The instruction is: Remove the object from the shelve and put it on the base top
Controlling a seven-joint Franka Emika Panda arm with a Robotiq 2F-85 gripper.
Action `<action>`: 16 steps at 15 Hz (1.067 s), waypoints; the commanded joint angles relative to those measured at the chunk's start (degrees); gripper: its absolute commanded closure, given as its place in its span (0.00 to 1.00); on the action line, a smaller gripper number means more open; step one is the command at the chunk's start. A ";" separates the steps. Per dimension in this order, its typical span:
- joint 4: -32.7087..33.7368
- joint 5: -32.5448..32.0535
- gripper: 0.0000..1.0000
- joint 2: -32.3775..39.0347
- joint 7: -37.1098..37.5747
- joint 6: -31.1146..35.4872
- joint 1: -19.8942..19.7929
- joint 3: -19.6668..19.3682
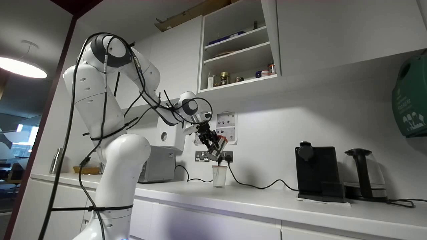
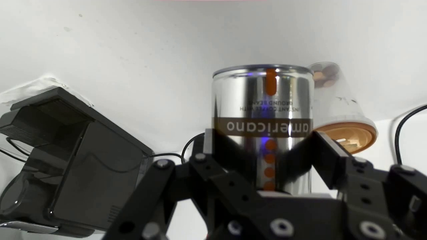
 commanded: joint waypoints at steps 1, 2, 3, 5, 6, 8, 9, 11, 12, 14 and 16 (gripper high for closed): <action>0.13 0.14 0.51 -0.01 -0.17 -0.17 -0.03 0.01; -0.67 -0.30 0.51 -0.15 0.19 0.25 -0.38 0.28; -1.30 -0.50 0.51 0.05 0.34 0.67 -0.56 0.36; -2.55 -0.86 0.51 1.23 0.72 1.51 -1.04 0.48; -3.14 -0.94 0.51 1.75 0.76 1.76 -1.12 0.51; -4.14 -0.99 0.51 3.33 0.58 2.82 -1.03 0.35; -4.42 -0.92 0.51 4.21 0.52 3.75 -0.90 0.20; -5.21 -0.95 0.51 5.95 0.97 8.82 -1.04 0.29; -5.67 -1.15 0.51 6.96 1.32 12.03 -1.43 0.62; -6.44 -1.40 0.51 8.79 1.88 17.71 -2.49 1.51; -7.17 -1.99 0.51 10.61 2.46 22.43 -4.59 3.16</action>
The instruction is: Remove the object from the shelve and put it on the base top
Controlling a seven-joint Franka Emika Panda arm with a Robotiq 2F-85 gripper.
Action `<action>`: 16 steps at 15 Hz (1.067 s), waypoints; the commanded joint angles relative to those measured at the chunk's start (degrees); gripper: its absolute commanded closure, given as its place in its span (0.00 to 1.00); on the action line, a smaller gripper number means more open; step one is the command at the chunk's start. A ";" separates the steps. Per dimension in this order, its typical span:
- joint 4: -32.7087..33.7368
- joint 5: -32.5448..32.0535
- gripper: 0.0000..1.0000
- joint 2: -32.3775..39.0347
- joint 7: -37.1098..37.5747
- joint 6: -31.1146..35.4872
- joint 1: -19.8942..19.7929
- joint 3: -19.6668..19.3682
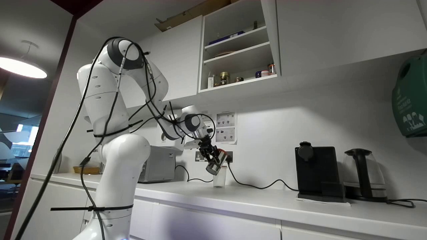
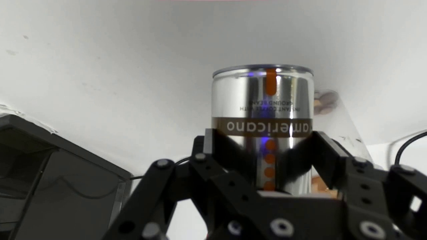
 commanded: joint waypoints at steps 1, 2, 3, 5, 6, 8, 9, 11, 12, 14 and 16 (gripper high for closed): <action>-1.36 -2.19 0.51 3.38 2.46 9.06 -4.90 3.69; -1.80 -2.69 0.51 4.08 2.82 11.26 -6.68 5.05; -2.24 -4.56 0.51 4.77 4.30 13.54 -8.77 6.35; -3.02 -7.75 0.51 5.45 6.90 17.10 -14.94 10.78; -3.41 -9.28 0.51 5.45 8.34 18.64 -18.28 13.23; -4.09 -11.34 0.51 5.29 10.43 20.92 -24.72 18.21; -4.45 -11.86 0.51 5.03 11.16 21.50 -27.53 20.60; -5.14 -12.17 0.51 4.65 12.07 22.18 -32.24 25.04; -5.31 -11.66 0.51 5.02 12.06 21.95 -33.22 26.52; -5.61 -11.11 0.51 5.46 11.99 21.38 -35.06 29.28; -5.92 -10.71 0.51 6.22 11.76 21.27 -35.68 31.16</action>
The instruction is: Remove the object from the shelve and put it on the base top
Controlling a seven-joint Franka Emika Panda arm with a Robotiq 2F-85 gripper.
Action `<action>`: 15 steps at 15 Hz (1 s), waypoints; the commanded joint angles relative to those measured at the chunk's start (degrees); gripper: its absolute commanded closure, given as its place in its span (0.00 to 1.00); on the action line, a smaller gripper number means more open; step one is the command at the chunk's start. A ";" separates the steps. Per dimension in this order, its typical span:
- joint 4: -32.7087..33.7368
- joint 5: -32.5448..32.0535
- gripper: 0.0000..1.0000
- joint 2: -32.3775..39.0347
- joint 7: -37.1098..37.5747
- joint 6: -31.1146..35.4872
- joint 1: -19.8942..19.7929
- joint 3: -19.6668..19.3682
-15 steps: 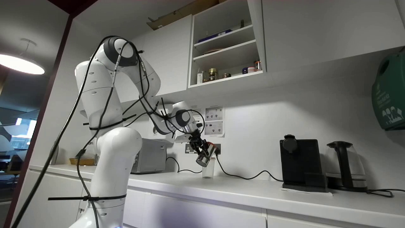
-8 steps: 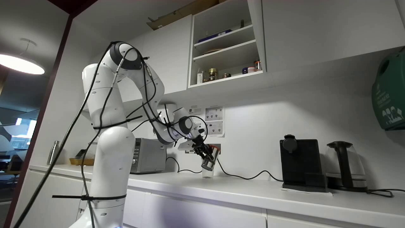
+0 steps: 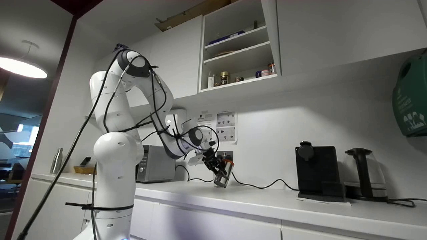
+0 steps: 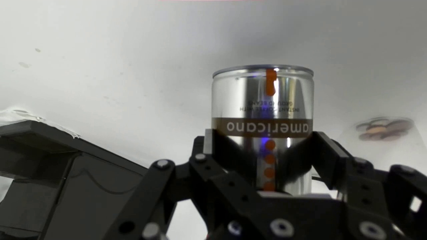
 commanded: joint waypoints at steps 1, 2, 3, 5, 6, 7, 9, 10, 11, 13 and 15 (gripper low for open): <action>-0.30 -0.38 0.51 1.94 1.49 0.86 -1.81 3.43; -0.53 -0.22 0.51 2.41 1.31 1.96 -1.34 3.65; -0.55 0.14 0.51 2.77 1.44 2.28 -0.94 3.82; -0.48 -0.06 0.51 0.50 3.98 5.61 -4.56 7.07; -0.48 0.13 0.51 -0.66 5.74 7.61 -6.53 8.94; -0.46 0.94 0.51 -2.05 7.91 10.08 -9.29 11.38; -0.38 3.34 0.51 -4.06 10.72 14.48 -14.76 16.19; -0.36 5.06 0.51 -5.25 11.92 16.42 -17.88 19.02; -0.35 6.97 0.51 -6.51 12.63 18.04 -21.05 22.07; -0.34 10.86 0.51 -8.65 13.09 16.73 -21.33 23.97; -0.34 13.08 0.51 -9.57 13.03 16.84 -24.87 28.20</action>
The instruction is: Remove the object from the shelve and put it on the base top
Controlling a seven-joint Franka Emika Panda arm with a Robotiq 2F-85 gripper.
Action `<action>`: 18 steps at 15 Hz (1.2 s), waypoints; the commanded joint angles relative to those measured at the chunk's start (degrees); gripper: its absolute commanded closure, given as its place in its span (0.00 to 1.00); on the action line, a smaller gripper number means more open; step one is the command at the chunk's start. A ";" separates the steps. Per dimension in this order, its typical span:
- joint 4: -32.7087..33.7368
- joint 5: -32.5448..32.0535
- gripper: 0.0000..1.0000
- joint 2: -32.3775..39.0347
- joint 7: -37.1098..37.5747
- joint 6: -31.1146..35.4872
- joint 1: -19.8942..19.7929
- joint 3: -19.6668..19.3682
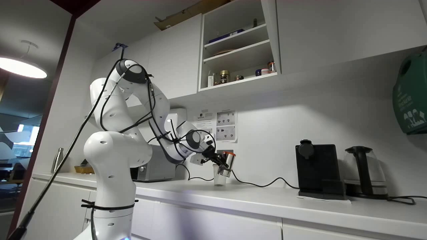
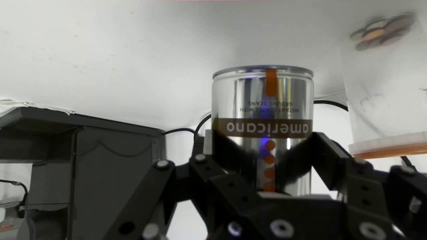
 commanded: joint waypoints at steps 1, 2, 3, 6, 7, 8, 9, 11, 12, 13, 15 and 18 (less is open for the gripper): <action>-0.01 4.29 0.51 -4.67 2.26 -0.03 -4.62 6.50; -0.03 5.07 0.51 -5.04 2.16 -0.05 -5.69 8.13; -0.03 6.07 0.51 -6.14 2.12 -0.06 -6.20 9.42; -0.06 7.77 0.51 -7.77 1.63 -0.09 -9.30 13.60; -0.07 8.13 0.51 -8.30 1.49 -0.10 -10.35 14.85; -0.08 8.30 0.51 -8.60 1.40 -0.12 -11.29 15.95; -0.09 8.31 0.51 -8.86 1.30 -0.12 -12.34 17.05; -0.11 8.09 0.51 -8.87 1.19 -0.17 -14.26 19.01; -0.12 7.98 0.51 -8.71 1.22 -0.17 -14.98 19.82; -0.13 7.87 0.51 -8.62 1.18 -0.18 -15.85 20.69; -0.15 7.71 0.51 -8.33 1.07 -0.19 -16.81 22.03; -0.17 7.45 0.51 -8.04 0.83 -0.19 -17.77 23.59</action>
